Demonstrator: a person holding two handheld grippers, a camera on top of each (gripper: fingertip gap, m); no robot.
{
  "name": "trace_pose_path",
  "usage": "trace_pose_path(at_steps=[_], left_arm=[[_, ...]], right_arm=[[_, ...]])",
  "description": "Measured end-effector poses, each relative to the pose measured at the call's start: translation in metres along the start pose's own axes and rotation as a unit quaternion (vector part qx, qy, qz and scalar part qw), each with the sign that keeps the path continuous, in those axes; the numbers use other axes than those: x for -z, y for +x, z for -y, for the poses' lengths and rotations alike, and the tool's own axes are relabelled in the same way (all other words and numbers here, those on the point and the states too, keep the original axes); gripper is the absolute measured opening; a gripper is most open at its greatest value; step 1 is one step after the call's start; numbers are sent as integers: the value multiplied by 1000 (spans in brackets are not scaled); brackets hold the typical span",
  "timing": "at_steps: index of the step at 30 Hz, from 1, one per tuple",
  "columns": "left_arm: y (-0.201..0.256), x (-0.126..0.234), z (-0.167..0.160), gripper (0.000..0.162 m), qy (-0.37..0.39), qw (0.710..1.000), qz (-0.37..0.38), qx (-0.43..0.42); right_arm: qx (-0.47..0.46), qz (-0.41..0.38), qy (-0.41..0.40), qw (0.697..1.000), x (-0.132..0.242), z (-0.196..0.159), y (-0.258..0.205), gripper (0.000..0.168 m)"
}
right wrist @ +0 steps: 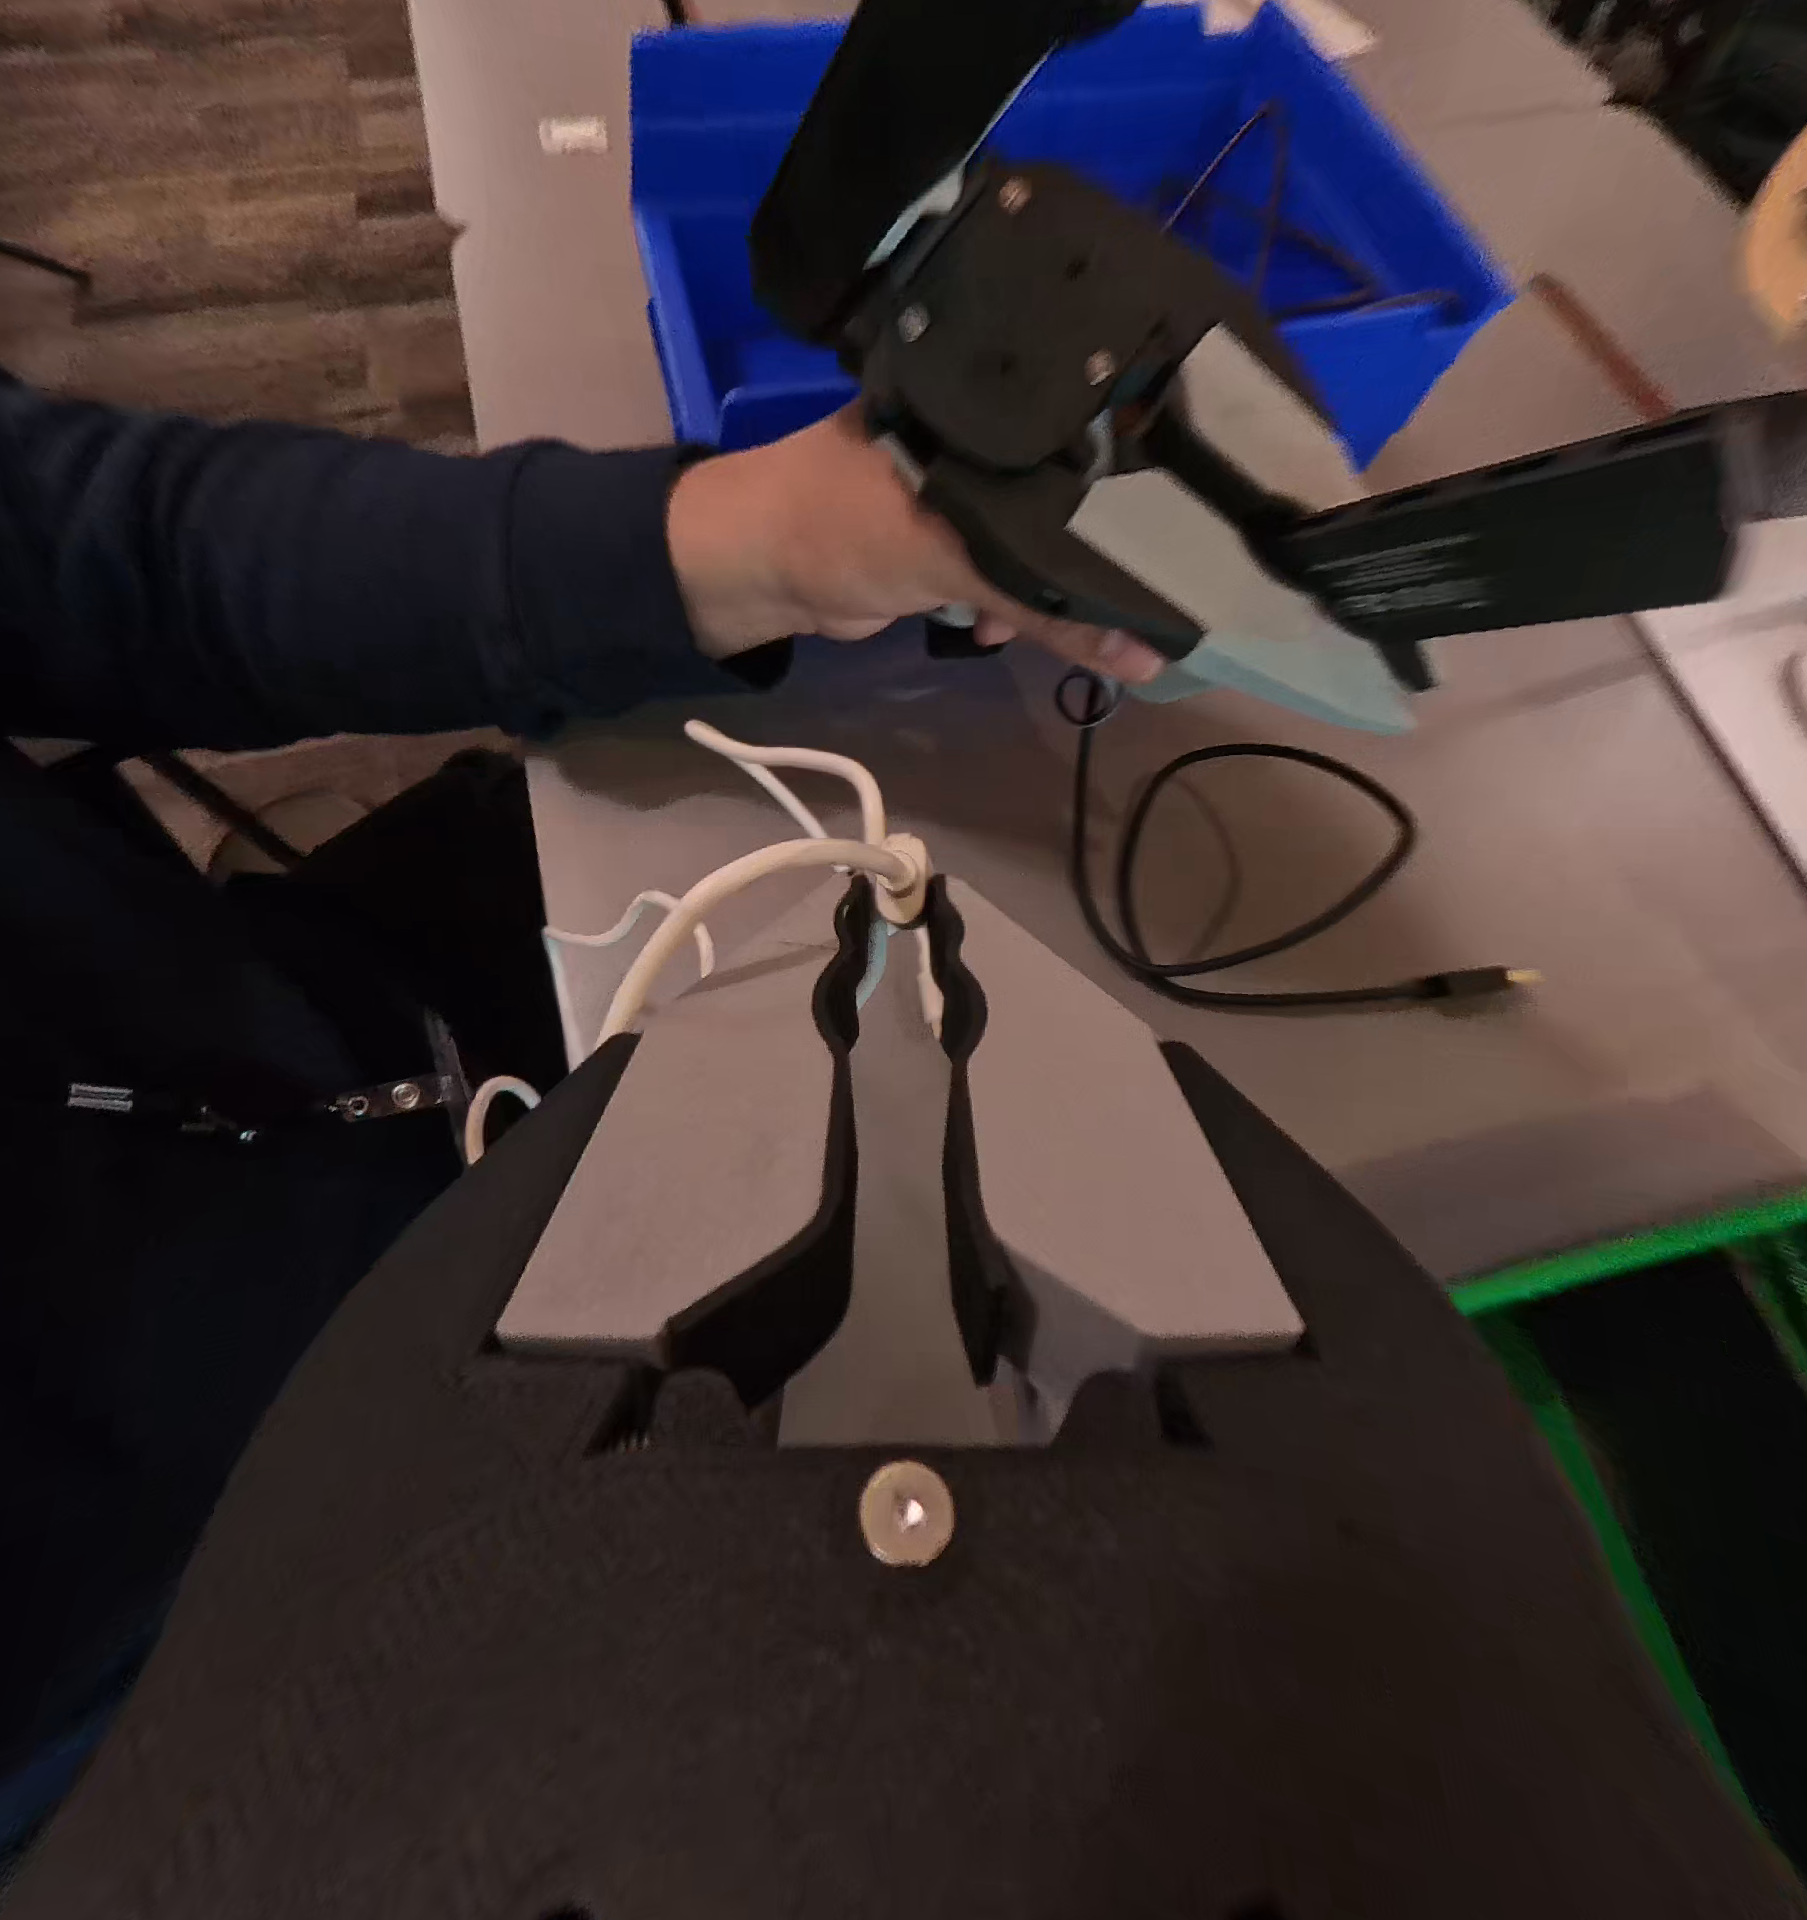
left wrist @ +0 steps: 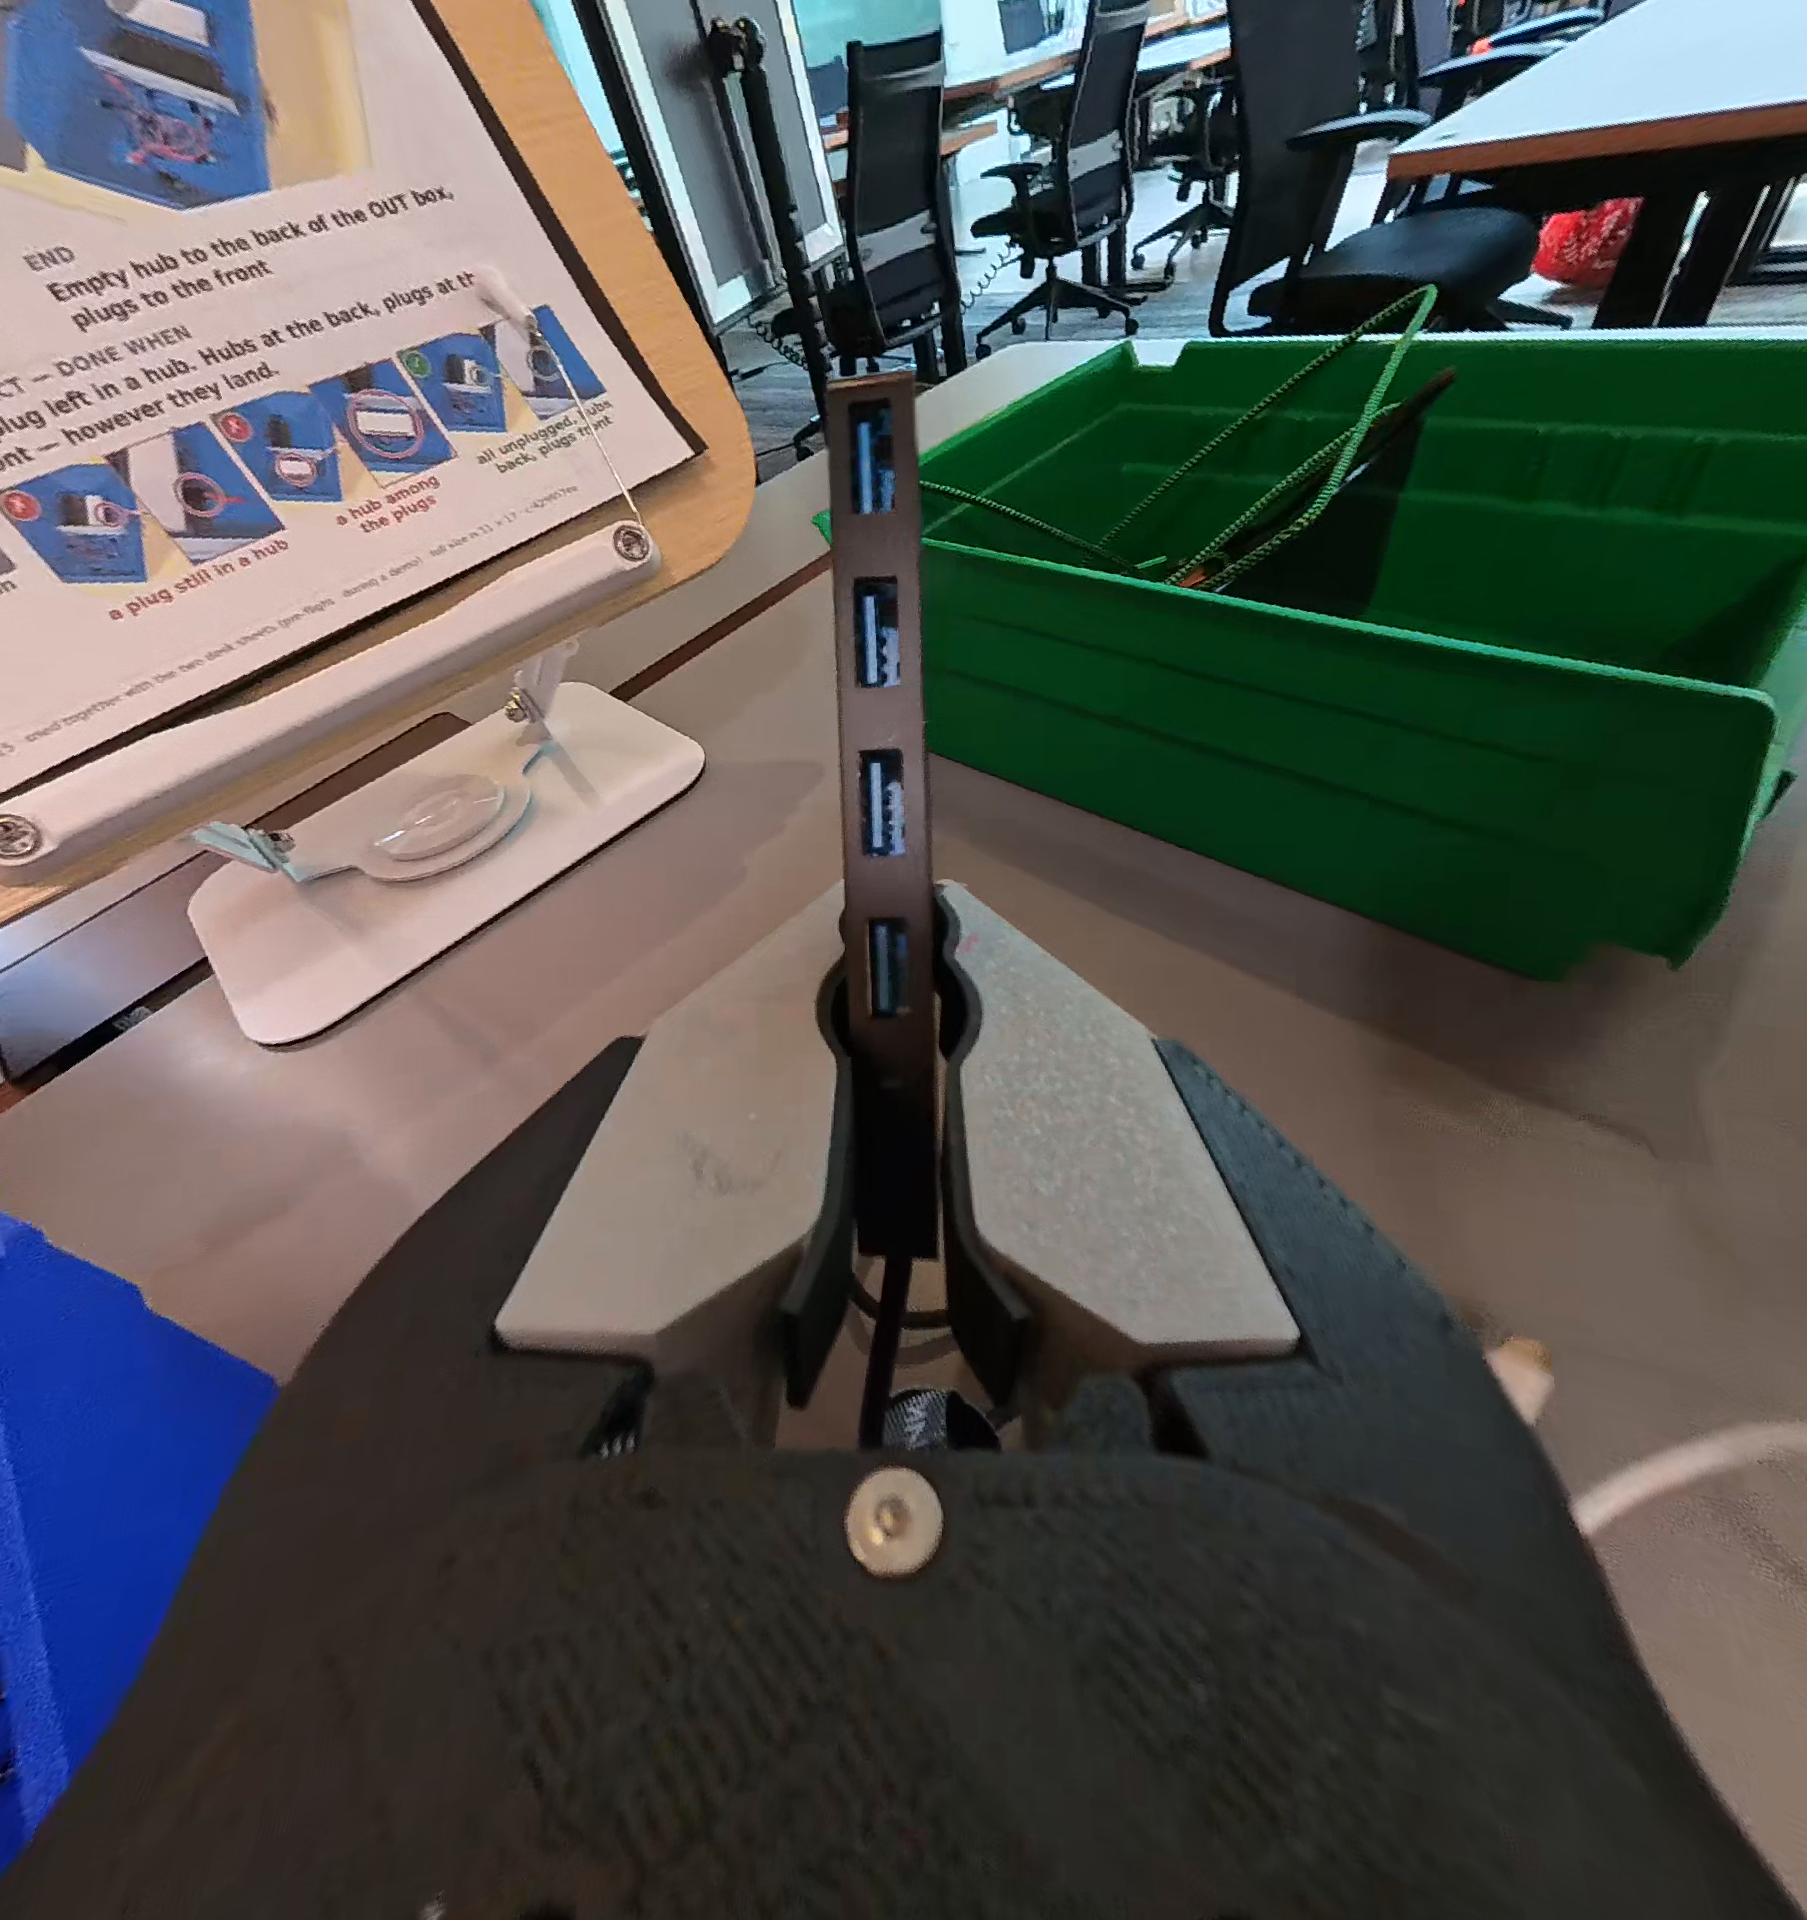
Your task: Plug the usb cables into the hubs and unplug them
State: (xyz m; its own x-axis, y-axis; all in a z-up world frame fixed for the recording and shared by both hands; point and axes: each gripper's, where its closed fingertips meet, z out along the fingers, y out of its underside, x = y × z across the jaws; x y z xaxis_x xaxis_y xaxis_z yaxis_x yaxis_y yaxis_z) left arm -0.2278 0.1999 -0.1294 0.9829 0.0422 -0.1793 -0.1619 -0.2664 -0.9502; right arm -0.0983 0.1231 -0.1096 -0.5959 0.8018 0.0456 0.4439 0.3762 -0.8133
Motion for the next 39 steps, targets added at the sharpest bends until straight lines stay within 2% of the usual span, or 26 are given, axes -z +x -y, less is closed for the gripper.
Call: trace_pose_path(at_steps=[12, 18, 23, 27, 32, 35, 39], left_arm=[[-2, 1, 4, 5, 14, 1000, 13, -7], [-1, 1, 3, 6, 12, 1000, 12, -11], [1, 0, 3, 6, 12, 1000, 10, -15], [3, -1, 3, 6, 12, 1000, 8, -18], [7, -1, 4, 6, 16, 999, 4, -28], [9, -2, 4, 6, 17, 999, 2, -34], [11, -2, 6, 6, 20, 999, -1, -37]], right_arm=[[0, -128, 48, 991, 94, 35, 64, 9], [11, -227, 64, 972, 163, 55, 107, 9], [21, -293, 25, 955, 212, 42, 140, 8], [44, -237, -27, 970, 196, 3, 144, 9], [41, -168, -142, 975, 140, -82, 153, 9], [36, -168, -211, 962, 113, -123, 166, 9], [42, -123, -297, 946, 83, -166, 162, 9]])
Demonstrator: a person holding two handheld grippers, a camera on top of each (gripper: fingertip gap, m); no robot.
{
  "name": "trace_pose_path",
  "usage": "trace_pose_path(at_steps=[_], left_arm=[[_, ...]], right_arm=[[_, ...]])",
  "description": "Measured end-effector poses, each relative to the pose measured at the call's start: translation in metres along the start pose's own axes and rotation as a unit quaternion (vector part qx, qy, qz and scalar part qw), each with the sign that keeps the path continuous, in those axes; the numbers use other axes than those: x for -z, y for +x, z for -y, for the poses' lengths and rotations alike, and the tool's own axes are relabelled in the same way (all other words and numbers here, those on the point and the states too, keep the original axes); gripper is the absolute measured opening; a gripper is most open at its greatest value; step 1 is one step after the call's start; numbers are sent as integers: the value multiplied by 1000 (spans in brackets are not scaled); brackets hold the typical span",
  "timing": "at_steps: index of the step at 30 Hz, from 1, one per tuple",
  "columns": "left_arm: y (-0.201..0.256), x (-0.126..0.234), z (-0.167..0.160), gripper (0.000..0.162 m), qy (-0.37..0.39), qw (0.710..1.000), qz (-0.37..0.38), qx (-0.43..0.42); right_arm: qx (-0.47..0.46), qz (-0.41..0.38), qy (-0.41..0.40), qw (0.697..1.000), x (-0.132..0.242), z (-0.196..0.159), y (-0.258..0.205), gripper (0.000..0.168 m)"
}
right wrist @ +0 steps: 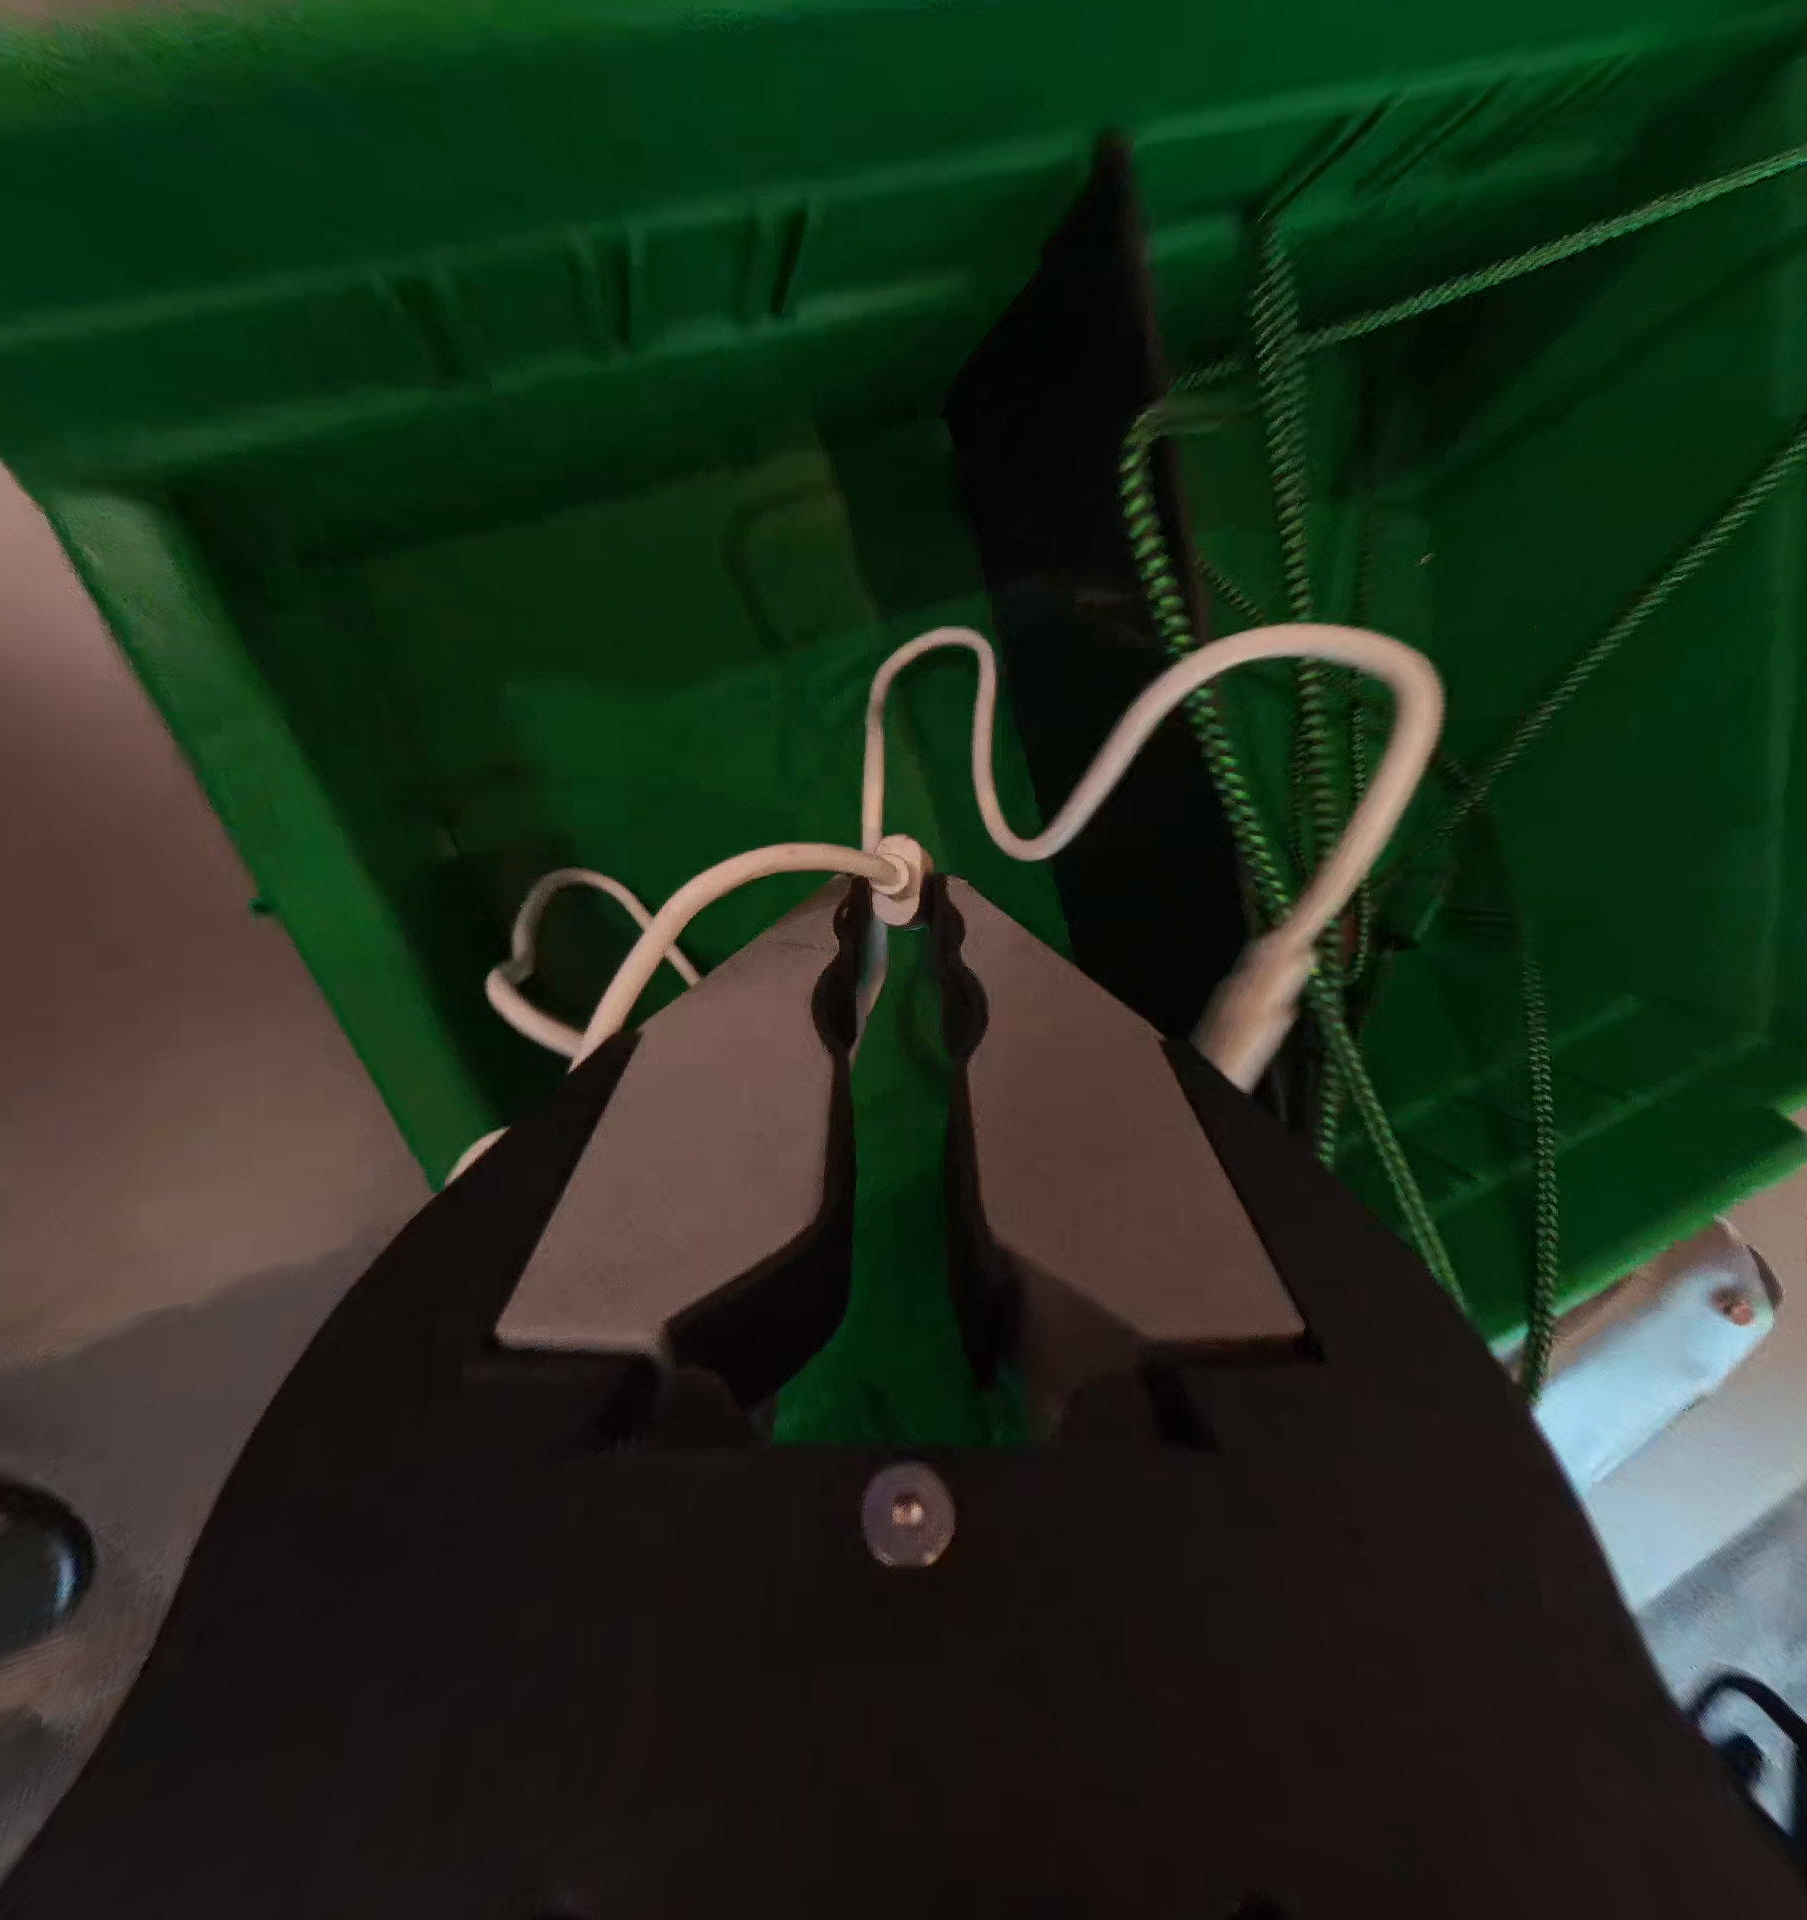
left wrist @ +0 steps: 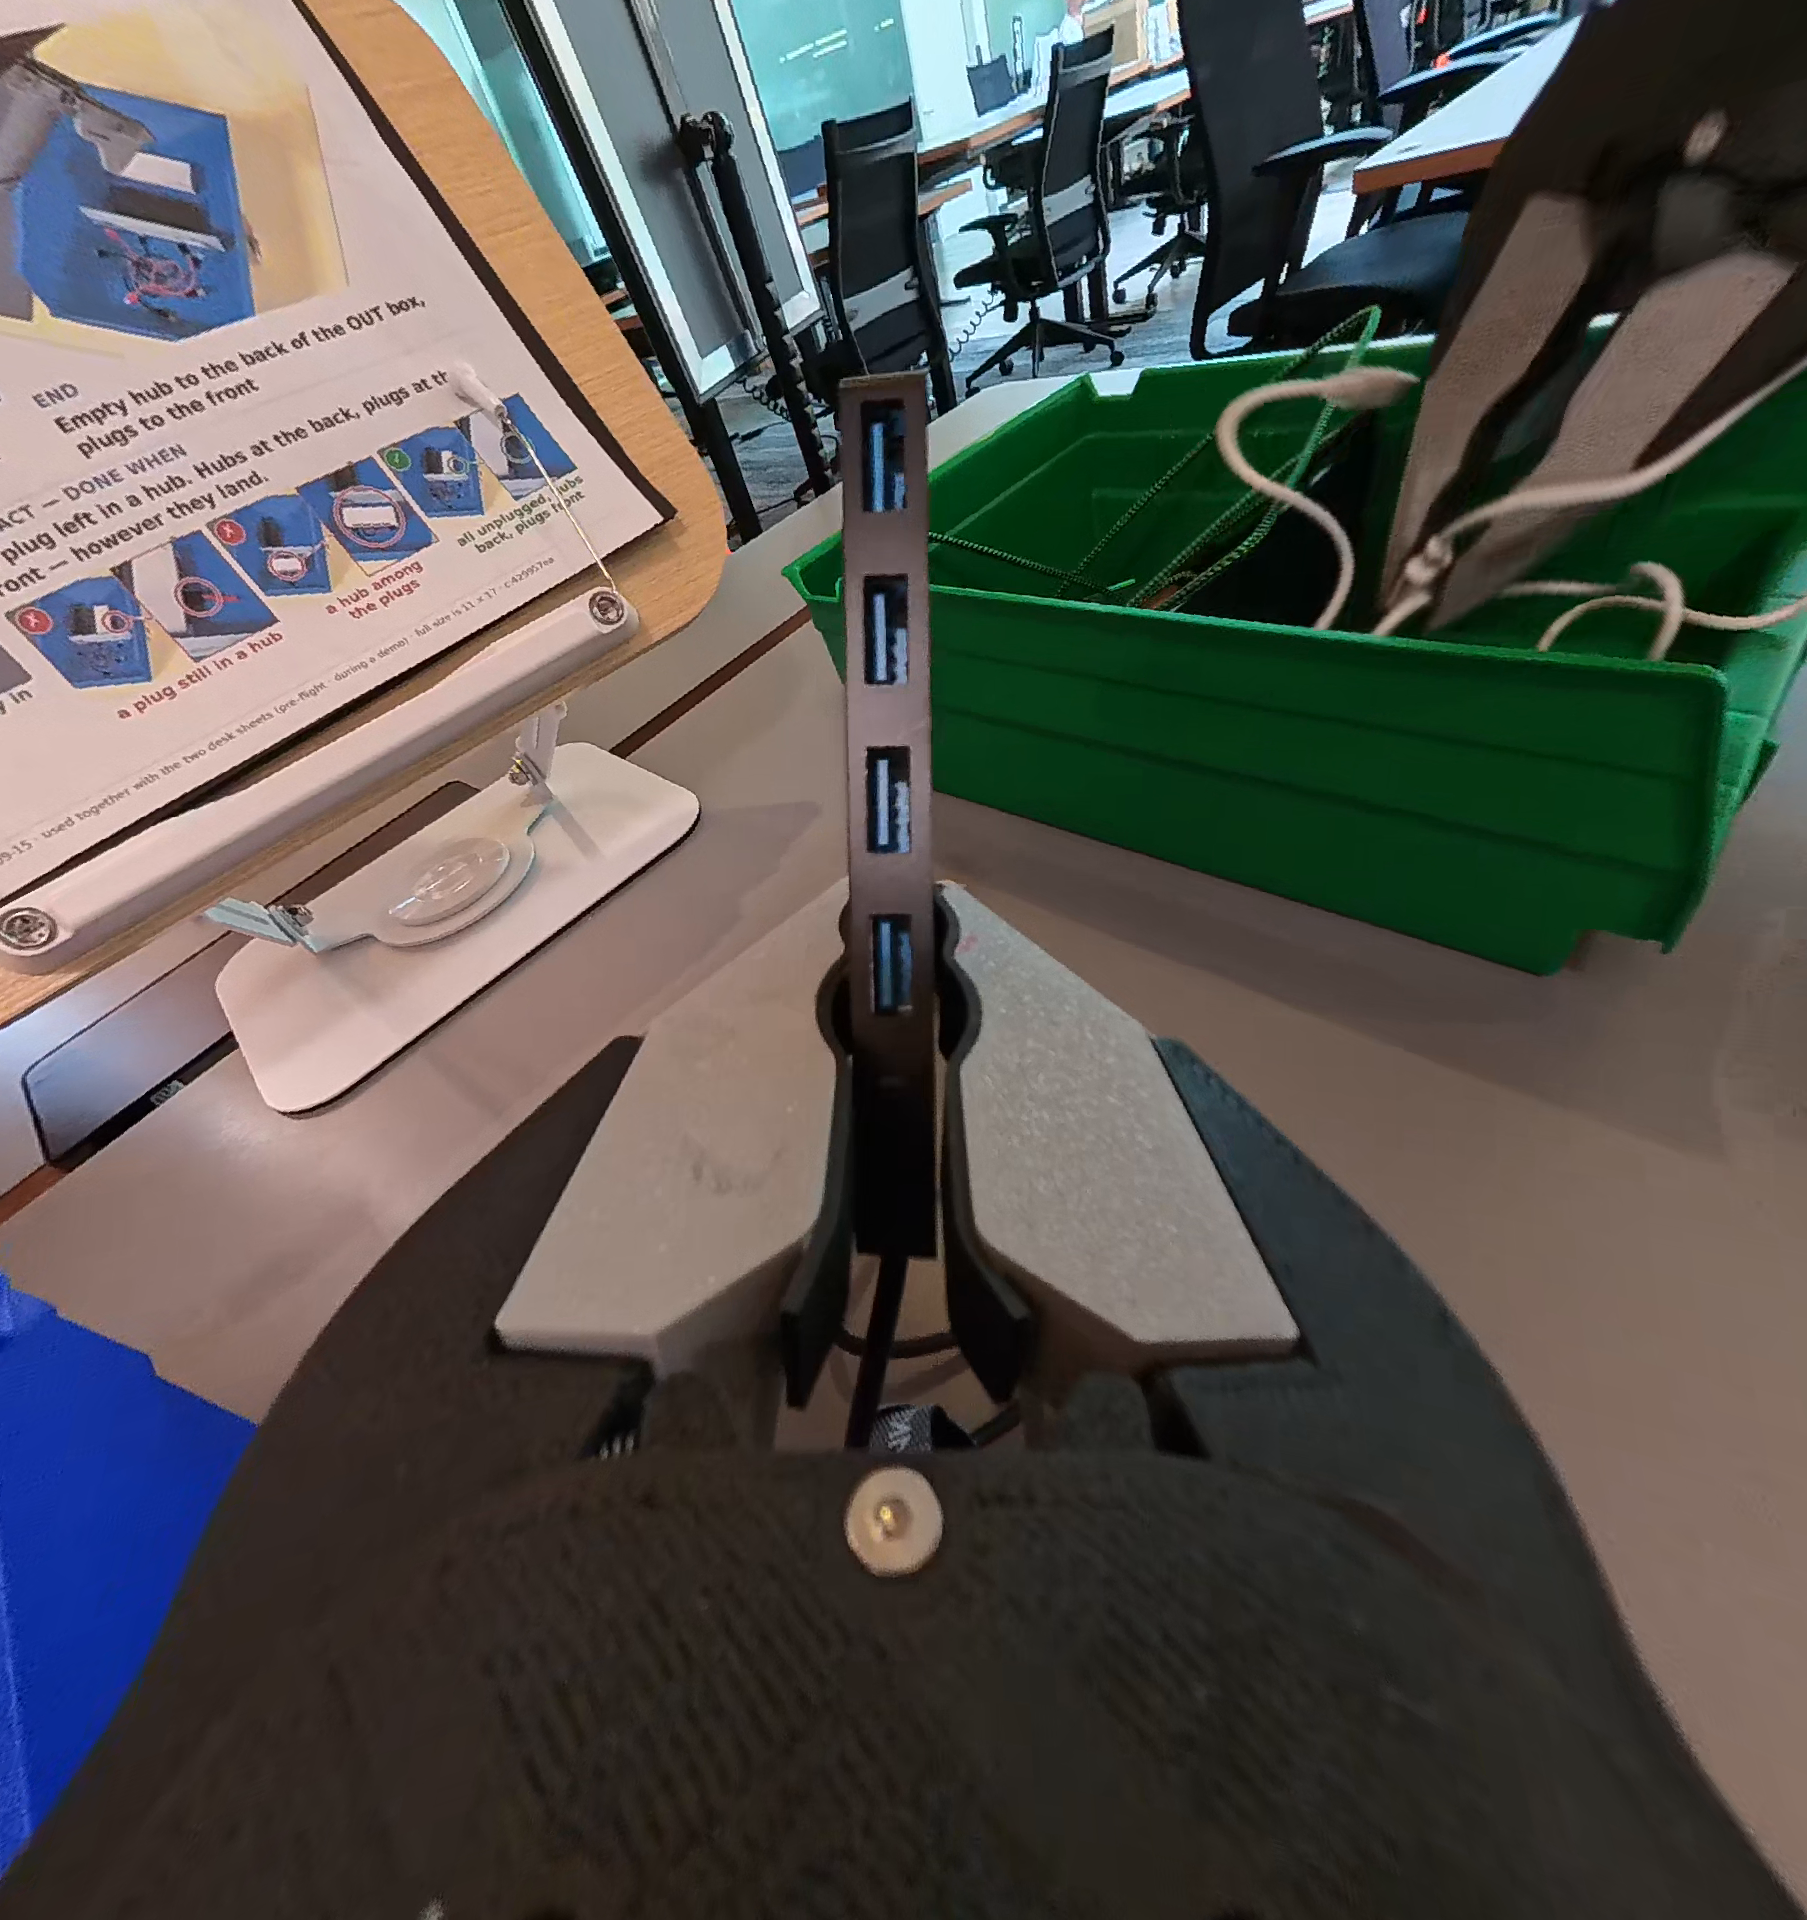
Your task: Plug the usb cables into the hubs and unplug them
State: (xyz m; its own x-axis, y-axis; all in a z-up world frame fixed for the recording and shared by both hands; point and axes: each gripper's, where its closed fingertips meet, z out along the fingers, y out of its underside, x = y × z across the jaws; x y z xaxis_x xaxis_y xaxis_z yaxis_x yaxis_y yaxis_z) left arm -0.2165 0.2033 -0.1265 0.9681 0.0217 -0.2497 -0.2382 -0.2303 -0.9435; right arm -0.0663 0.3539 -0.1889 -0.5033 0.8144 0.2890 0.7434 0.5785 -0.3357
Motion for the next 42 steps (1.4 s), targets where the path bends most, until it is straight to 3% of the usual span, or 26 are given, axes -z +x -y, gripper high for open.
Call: trace_pose_path(at_steps=[3, 7, 14, 17, 23, 26, 29, 34, 36, 39, 42], left_arm=[[0, 0, 0, 6, -1, 1000, -1, -2], [1, 0, 1, 5, 1, 1000, -3, -1], [3, 2, 6, 6, 14, 1000, -10, 3], [7, 4, 11, 5, 27, 999, -21, 2], [30, 7, 23, 6, 61, 995, -68, -33], [47, 8, 27, 6, 71, 990, -95, -71], [64, 9, 25, 6, 68, 984, -116, -117], [76, 9, 20, 6, 59, 977, -134, -154], [79, 12, 23, 6, 69, 975, -141, -155], [75, 9, 16, 6, 49, 976, -133, -168], [77, 11, 22, 5, 65, 976, -138, -158]], right_arm=[[26, 4, -70, 997, -22, -17, -4, 10], [46, 27, -119, 992, -22, -27, -12, 11], [44, -40, -130, 990, 33, -22, 19, 43], [38, -65, -105, 992, 56, -15, 28, 46], [22, -77, 78, 994, 103, 53, 24, 44], [55, -64, 179, 980, 121, 106, -1, 46], [119, -60, 224, 965, 121, 151, -35, 48], [203, -21, 197, 959, 84, 182, -81, 38], [207, -20, 175, 962, 70, 184, -83, 13], [200, -15, 150, 968, 60, 181, -84, 12], [221, -66, 119, 966, 55, 175, -75, 16]])
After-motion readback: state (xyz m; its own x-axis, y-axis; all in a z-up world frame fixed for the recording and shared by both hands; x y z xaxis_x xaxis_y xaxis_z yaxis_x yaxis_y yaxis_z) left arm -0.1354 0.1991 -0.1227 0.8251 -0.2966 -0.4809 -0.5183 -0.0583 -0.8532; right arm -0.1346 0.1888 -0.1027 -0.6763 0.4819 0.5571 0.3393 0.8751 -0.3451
